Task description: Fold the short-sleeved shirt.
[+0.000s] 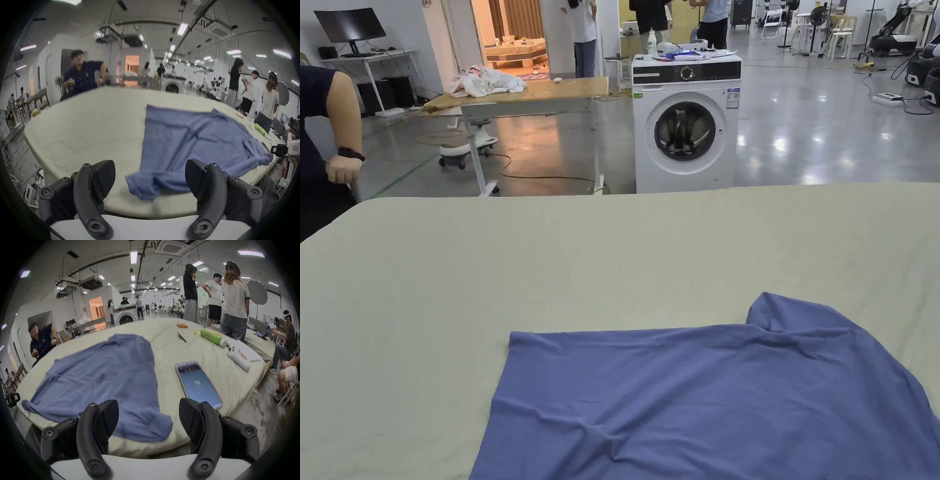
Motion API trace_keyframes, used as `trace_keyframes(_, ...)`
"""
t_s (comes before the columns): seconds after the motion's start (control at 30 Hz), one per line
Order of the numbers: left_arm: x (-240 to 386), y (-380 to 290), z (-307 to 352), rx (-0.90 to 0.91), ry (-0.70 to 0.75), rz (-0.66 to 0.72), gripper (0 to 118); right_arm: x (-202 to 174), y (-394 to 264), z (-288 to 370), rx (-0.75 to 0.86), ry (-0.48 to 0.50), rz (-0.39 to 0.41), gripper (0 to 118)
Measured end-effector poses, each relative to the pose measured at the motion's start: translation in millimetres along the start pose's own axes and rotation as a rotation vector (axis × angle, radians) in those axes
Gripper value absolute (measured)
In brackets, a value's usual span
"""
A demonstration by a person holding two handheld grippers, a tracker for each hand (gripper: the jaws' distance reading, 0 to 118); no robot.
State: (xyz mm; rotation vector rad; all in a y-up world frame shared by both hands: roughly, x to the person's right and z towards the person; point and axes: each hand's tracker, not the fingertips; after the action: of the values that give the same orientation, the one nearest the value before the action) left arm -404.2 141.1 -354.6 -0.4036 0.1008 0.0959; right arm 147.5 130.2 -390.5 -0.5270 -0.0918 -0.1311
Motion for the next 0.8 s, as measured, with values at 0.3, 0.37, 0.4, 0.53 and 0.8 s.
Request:
trace_keyframes(0.3, 35.6, 61.6, 57.6, 0.268, -0.028, -0.055, 88, -38.2, 47.6, 37.9, 0.170, 0.113, 0.063, 80)
trace_keyframes(0.37, 45.7, 66.6, 63.1, 0.294, -0.032, -0.103, 81, -46.0, 52.0, 44.1, 0.191, 0.147, 0.080, 75)
trace_keyframes(0.4, 49.3, 68.4, 65.8, 0.300, -0.039, -0.110, 77, -49.8, 53.4, 46.8, 0.198, 0.158, 0.089, 69)
trace_keyframes(0.53, 54.9, 71.2, 69.5, 0.313, -0.097, -0.129, 19, -61.4, 54.4, 53.5, 0.216, 0.164, 0.091, 16)
trace_keyframes(0.8, 52.4, 70.9, 64.4, 0.266, -0.116, -0.083, 0, -65.7, 52.1, 52.5, 0.220, 0.153, 0.117, 0)
